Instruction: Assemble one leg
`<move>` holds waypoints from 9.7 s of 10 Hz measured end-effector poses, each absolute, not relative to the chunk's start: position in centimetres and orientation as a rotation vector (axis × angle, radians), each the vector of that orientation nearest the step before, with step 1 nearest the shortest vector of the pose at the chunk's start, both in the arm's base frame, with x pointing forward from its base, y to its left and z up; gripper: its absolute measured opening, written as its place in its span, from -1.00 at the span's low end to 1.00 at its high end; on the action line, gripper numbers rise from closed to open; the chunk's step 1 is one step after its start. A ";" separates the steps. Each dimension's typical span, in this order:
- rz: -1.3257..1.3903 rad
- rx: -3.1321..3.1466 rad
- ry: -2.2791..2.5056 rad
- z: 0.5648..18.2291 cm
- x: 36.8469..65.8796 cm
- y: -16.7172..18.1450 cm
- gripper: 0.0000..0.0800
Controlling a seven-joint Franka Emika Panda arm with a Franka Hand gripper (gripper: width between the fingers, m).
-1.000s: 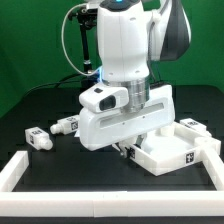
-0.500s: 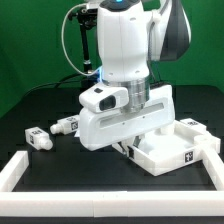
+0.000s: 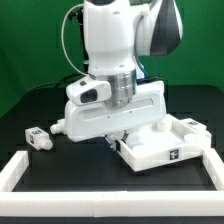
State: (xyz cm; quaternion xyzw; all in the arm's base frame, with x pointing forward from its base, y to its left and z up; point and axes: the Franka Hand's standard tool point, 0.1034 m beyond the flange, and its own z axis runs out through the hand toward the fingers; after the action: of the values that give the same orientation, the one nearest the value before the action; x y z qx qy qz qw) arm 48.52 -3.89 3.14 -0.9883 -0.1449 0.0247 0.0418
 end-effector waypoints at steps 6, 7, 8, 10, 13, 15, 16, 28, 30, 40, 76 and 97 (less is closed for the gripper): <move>0.129 -2.997 -0.421 3.8 49.6 -5.8 -0.89; 0.131 -2.997 -0.421 3.7 49.5 -5.8 -0.89; 0.141 -3.000 -0.385 3.4 49.6 -5.6 -0.89; 0.155 -3.025 -0.163 1.4 53.0 -3.8 -0.89; 0.092 -3.042 -0.088 0.7 55.4 -2.6 -0.89; 0.064 -3.051 -0.074 0.7 55.6 -2.6 -0.89; 0.063 -3.051 -0.074 0.7 55.6 -2.6 -0.89; 0.073 -3.052 0.051 0.7 57.7 -2.1 -0.89; 0.068 -3.053 -0.055 1.5 57.1 -2.4 -0.10; 0.009 -3.058 -0.471 5.6 54.8 0.2 0.62; -0.046 -2.898 -1.297 8.2 48.6 -5.9 0.62; 0.195 -2.932 -1.033 0.9 43.2 -19.8 0.36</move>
Offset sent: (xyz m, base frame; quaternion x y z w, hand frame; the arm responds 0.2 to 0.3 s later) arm 0.0235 -0.0071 -0.0130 0.0436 0.0410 -0.0293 0.9978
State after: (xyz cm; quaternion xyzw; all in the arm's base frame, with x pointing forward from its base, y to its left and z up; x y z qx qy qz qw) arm 43.19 -19.79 0.89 -0.9412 -0.3318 0.0627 0.0136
